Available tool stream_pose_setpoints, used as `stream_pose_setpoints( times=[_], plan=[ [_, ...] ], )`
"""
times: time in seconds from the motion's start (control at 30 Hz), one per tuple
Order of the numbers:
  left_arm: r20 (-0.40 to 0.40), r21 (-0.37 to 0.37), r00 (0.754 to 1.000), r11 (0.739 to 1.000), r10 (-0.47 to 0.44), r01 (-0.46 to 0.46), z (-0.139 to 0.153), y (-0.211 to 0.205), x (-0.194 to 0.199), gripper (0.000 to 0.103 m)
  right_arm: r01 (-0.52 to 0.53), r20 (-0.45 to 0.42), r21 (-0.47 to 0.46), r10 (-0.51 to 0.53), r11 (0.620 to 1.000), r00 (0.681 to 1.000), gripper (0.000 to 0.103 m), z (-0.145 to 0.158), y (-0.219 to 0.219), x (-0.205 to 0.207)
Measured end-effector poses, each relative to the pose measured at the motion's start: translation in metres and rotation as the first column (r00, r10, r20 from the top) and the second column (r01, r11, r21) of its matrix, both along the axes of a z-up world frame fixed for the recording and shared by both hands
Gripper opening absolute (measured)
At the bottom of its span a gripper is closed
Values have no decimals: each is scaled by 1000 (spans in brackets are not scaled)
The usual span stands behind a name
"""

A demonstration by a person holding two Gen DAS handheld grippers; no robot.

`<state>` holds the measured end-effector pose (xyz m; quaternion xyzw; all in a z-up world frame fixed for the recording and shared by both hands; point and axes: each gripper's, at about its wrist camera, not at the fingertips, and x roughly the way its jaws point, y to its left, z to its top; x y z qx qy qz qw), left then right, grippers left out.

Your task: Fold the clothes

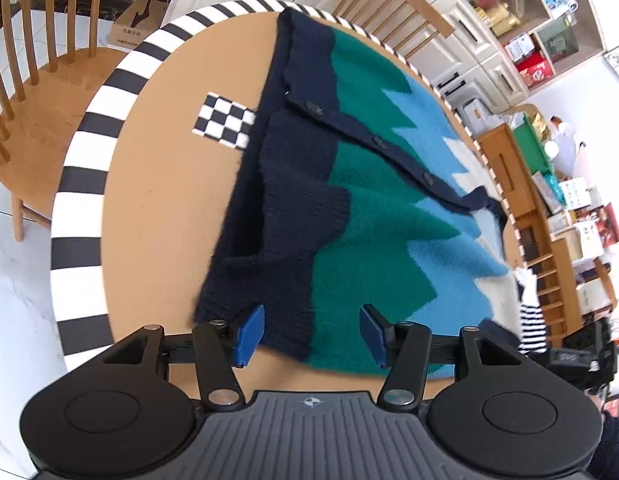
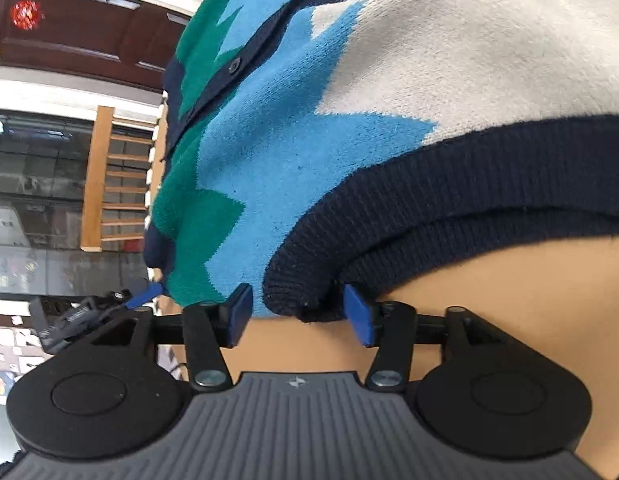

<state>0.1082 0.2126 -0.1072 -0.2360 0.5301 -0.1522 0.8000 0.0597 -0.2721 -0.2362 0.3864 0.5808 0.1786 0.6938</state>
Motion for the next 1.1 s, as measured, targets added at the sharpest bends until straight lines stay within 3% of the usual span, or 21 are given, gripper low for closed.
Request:
stream_pose_setpoints(
  times=[0.13, 0.3, 0.43, 0.5, 0.67, 0.7, 0.73, 0.8, 0.9, 1.0, 1.1],
  plan=[
    [67, 26, 998, 999, 18, -20, 6, 1, 4, 56, 2, 8, 9, -2, 1000, 1000, 52, -1, 3, 0],
    [229, 167, 971, 985, -74, 36, 25, 1, 9, 60, -14, 26, -26, 15, 1000, 1000, 52, 2, 7, 0],
    [218, 220, 958, 966, -186, 137, 14, -6, 18, 61, 0, 20, -17, 0, 1000, 1000, 52, 3, 6, -1],
    [210, 180, 955, 969, -208, 171, 9, -8, 19, 58, 2, 26, -17, -1, 1000, 1000, 52, 3, 7, -1],
    [142, -5, 967, 977, -211, 214, -2, -8, 23, 48, 46, -4, 49, -45, 998, 999, 49, -6, 9, -2],
    [120, -26, 971, 977, -207, 212, -5, -7, 24, 43, 53, -8, 49, -52, 997, 999, 34, -8, 10, -2],
    [97, -38, 975, 978, -202, 207, -7, -6, 25, 38, 49, -2, 27, -49, 998, 999, 13, -9, 12, -2],
    [60, -56, 978, 977, -200, 204, -8, -1, 28, 3, 41, 33, 10, -42, 999, 999, 11, -4, 14, -3],
    [57, -102, 976, 971, -211, 216, 5, 13, 28, 3, -5, 129, -12, 6, 1000, 992, 10, 17, 15, -8],
    [46, -102, 974, 969, -223, 226, 13, 25, 18, 2, -138, 243, -121, 164, 983, 956, 9, 46, 22, -21],
    [22, -80, 971, 968, -237, 238, 16, 35, 7, 2, -251, 233, -271, 317, 929, 920, 8, 38, 38, -35]
  ],
)
